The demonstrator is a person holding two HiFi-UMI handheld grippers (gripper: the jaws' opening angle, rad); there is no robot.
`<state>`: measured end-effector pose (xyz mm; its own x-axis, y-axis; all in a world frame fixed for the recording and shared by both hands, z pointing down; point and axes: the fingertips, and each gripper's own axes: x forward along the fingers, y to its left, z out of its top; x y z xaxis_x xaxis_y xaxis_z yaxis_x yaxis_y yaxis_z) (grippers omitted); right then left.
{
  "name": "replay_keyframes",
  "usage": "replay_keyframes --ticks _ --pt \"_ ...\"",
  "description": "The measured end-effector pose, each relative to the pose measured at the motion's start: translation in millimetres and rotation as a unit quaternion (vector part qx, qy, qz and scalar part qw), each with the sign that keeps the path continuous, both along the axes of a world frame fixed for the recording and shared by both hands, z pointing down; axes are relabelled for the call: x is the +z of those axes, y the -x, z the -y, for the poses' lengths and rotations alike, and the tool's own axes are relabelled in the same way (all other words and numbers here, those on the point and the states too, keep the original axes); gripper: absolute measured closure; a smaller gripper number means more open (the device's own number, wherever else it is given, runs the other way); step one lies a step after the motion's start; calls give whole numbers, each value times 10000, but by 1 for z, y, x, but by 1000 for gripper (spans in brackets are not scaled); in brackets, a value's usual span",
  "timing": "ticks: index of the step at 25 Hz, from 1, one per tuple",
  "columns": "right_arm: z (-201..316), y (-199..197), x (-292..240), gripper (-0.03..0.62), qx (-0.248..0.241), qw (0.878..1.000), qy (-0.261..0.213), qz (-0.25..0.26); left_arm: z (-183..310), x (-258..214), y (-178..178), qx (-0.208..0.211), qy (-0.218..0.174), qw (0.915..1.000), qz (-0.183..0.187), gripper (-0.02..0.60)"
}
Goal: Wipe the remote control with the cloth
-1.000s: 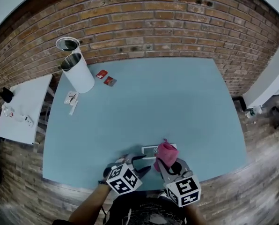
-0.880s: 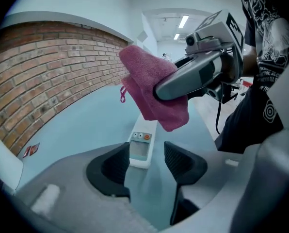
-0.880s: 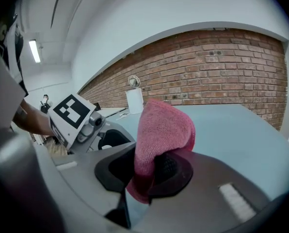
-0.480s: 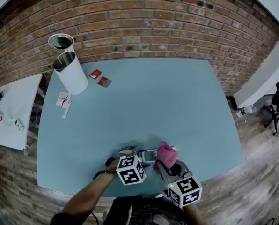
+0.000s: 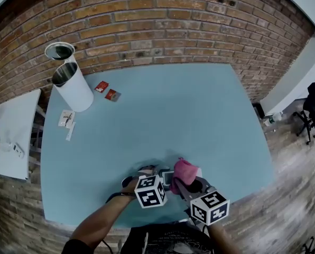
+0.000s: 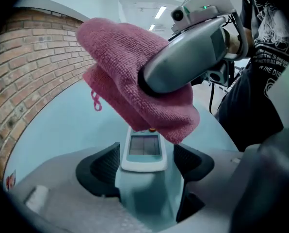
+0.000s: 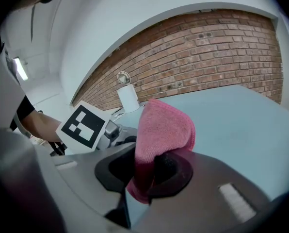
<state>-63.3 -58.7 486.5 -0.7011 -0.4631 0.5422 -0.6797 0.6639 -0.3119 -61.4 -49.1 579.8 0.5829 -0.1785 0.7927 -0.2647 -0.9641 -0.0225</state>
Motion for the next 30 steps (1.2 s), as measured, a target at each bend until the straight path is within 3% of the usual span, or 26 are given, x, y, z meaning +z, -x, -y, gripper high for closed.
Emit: replay_keyframes --ticks 5,14,18,30 --pt "10 13 12 526 132 9984 411 365 0 3 1 44 423 9987 -283 225" --pt "20 31 24 526 291 9942 593 853 -2 2 2 -40 456 9985 -311 298" --pt "16 32 35 526 182 9952 643 708 -3 2 1 -58 474 9984 -294 299" --pt "23 14 40 526 49 9997 201 139 -3 3 3 -58 570 9981 -214 296"
